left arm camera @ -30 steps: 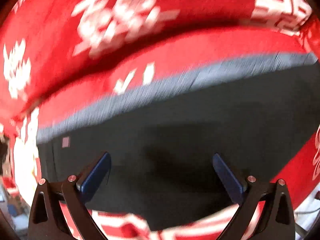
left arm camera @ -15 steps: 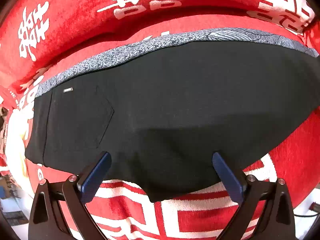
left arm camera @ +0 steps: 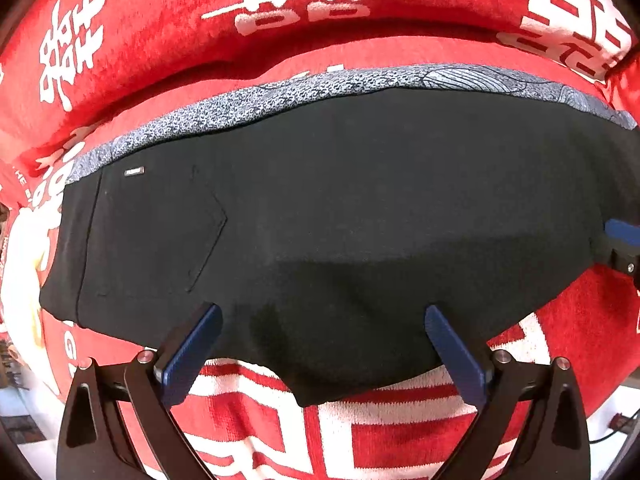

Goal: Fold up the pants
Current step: 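Withdraw both open tools above the folded trousers, then grasp the leg end of the folded black trousers with the right tool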

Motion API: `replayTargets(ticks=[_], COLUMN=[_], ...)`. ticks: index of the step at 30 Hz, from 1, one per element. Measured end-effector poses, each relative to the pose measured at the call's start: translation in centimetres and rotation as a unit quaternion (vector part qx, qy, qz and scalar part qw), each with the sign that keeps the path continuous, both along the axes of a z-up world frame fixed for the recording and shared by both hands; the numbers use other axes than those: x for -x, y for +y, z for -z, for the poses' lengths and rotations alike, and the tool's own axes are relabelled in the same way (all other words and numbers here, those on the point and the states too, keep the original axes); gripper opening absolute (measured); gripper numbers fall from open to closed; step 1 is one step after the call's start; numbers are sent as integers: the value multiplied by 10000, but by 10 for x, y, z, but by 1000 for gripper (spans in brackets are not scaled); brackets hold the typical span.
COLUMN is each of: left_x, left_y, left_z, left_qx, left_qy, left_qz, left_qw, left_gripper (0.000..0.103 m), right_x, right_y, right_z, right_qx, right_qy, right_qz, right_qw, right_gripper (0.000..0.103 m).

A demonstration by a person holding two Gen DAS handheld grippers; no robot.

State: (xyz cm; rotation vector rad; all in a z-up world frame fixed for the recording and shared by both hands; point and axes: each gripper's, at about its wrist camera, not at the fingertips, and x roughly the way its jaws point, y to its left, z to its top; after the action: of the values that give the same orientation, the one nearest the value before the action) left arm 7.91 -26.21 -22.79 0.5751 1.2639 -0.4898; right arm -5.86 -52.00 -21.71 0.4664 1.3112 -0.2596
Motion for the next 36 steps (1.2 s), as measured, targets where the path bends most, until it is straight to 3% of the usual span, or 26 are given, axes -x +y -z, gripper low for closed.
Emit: replayTargets(ticks=[4,9,12,16,25,36], left_x=[-11,-18,-18,-14,3,30], left_y=[-3,-16,-26,-47,-96,-144], left_z=[-2,-15,-19,-23,-24,-18], left_qx=[-154,-205,-223,-291,-252,-297], left_qy=[174,219,314,351,389,370], left_qz=[-55,25,81,239,519,911], left_qw=[9997,9995,9992,9987,9976,9947], left_gripper=[102,102,102,102,102,102], right_x=[-3,-1,1,24,87,128], right_y=[-2,-6,-12,-32,-69,-105], right_z=[2,1,-2,-17,-22,-19], right_qx=[-168,-692,-959,-1349,-1313,-1357], right_qy=[57,-188,-194,-438,-287,-403], right_qz=[94,294,499,1190,2034,2543], right_qw=[9998,9970,9940,9827,9698,9567], right_gripper=[47,76,76,76,76,76])
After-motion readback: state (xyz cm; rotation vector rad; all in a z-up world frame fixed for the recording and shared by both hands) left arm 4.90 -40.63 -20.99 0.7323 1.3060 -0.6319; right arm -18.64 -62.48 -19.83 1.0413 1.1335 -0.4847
